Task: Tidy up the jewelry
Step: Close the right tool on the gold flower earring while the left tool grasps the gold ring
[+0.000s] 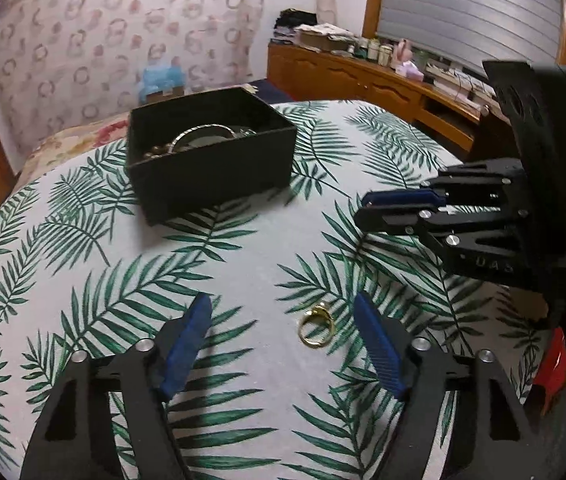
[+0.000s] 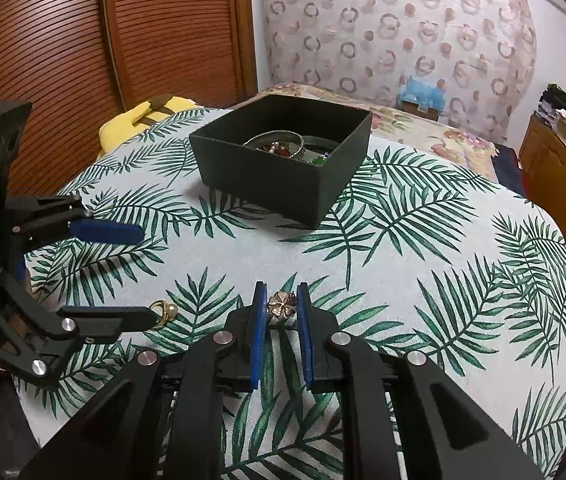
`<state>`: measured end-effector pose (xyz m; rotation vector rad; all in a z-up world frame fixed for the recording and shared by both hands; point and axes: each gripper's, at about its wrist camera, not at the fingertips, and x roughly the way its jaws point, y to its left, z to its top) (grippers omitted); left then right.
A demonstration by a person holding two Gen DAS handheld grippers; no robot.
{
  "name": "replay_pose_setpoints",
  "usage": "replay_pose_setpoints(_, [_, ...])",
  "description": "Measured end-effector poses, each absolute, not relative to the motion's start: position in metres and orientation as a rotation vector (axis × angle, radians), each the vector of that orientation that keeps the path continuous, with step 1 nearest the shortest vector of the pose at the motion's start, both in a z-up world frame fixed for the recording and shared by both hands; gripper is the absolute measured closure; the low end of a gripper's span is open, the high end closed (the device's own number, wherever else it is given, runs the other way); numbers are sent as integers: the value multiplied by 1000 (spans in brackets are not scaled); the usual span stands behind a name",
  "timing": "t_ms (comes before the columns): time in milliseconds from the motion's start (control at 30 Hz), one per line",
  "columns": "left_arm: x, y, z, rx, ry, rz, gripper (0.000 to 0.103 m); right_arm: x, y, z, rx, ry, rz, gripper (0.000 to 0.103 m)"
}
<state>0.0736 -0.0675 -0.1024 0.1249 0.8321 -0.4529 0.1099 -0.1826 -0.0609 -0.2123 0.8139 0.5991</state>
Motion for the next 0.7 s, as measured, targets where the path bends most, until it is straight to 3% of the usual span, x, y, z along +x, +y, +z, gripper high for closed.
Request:
replay_pose_setpoints(333, [72,-80,-111,182,854,-479,70,108,-181,-60,-219,810,600,86])
replay_pose_setpoints(400, [71,-79,-111,179,856,-487,84,108,-180,-60,-220,810,600,86])
replay_pose_setpoints(700, [81,-71,-93,161,811,-473,84,114,-178,-43,-232,781,598,86])
